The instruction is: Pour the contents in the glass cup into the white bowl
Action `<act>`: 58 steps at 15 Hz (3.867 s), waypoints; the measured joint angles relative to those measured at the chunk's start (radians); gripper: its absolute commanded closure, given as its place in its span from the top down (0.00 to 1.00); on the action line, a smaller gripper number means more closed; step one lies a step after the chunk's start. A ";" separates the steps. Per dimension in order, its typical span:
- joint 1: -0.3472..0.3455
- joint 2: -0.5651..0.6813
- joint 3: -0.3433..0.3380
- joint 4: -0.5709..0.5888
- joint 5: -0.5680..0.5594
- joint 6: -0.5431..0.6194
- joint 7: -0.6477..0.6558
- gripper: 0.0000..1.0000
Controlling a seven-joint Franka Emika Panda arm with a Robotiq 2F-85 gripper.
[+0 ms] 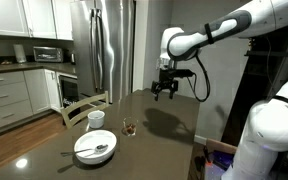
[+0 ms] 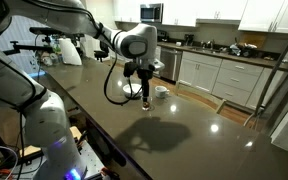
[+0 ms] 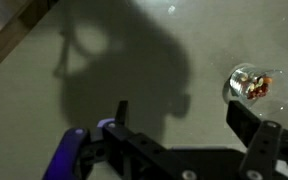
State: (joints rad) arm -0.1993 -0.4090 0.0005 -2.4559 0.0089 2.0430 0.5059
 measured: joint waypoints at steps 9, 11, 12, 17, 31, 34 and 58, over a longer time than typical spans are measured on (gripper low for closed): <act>0.017 0.113 -0.032 0.061 0.269 0.009 0.233 1.00; 0.036 0.159 -0.054 0.077 0.375 0.009 0.229 1.00; 0.045 0.184 -0.063 0.088 0.422 0.008 0.223 1.00; 0.078 0.290 -0.072 0.147 0.487 0.014 0.149 1.00; 0.068 0.397 -0.149 0.188 0.777 0.034 0.191 1.00; 0.065 0.445 -0.162 0.193 0.845 0.037 0.189 1.00; 0.059 0.634 -0.171 0.203 1.101 -0.026 0.189 1.00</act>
State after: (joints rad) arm -0.1401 0.2251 -0.1705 -2.2530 1.1103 2.0172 0.6952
